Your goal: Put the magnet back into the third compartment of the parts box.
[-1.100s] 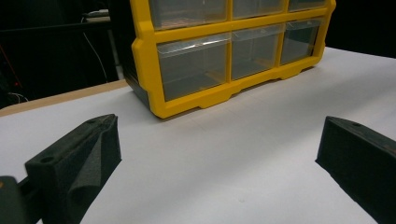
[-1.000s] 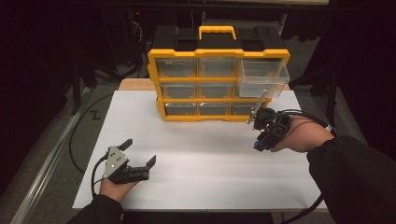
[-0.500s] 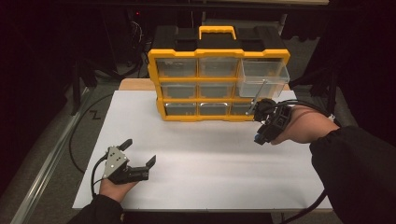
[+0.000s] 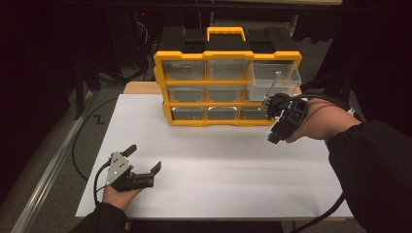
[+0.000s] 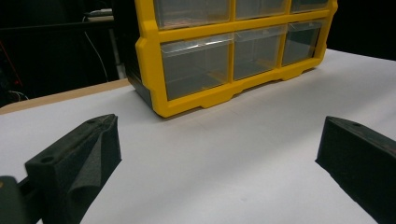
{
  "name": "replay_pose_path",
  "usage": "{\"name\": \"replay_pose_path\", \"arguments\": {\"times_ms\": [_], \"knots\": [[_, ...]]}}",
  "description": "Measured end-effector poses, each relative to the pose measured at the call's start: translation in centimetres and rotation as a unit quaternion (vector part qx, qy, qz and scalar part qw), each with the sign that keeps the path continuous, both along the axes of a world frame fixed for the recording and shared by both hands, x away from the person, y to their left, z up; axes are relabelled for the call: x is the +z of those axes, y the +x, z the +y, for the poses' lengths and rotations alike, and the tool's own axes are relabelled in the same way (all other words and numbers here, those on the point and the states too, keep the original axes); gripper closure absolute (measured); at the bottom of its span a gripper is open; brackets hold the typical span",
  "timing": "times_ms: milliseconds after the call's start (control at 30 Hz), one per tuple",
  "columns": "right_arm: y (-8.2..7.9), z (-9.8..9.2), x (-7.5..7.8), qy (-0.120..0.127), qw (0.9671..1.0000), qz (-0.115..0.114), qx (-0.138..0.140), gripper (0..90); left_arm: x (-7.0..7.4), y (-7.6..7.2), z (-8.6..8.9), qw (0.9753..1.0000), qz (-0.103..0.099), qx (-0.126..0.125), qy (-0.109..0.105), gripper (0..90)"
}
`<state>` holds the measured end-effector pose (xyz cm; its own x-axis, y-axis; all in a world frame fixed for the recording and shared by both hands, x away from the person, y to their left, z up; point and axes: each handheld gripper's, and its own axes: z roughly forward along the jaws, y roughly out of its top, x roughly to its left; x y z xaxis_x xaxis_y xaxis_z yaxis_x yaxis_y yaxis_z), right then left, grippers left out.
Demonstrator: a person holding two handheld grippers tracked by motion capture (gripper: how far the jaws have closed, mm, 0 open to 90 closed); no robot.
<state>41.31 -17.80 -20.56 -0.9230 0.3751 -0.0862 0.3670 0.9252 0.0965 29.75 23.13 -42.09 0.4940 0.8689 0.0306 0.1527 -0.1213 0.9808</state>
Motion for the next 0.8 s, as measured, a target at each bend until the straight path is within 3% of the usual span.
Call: {"name": "replay_pose_path", "arguments": {"times_ms": [300, 800], "knots": [[0.2, 0.2, 1.4, -0.005, 1.0, 0.006, 0.001, 64.9, 0.0, 0.1, 0.0, 1.0, 0.0, -0.001, 0.0, 0.3], [1.0, 0.4, 4.8, -0.01, 0.9999, -0.007, -0.001, 64.9, -0.1, 0.1, 0.0, 1.0, 0.002, -0.002, -0.001, 0.3]]}}
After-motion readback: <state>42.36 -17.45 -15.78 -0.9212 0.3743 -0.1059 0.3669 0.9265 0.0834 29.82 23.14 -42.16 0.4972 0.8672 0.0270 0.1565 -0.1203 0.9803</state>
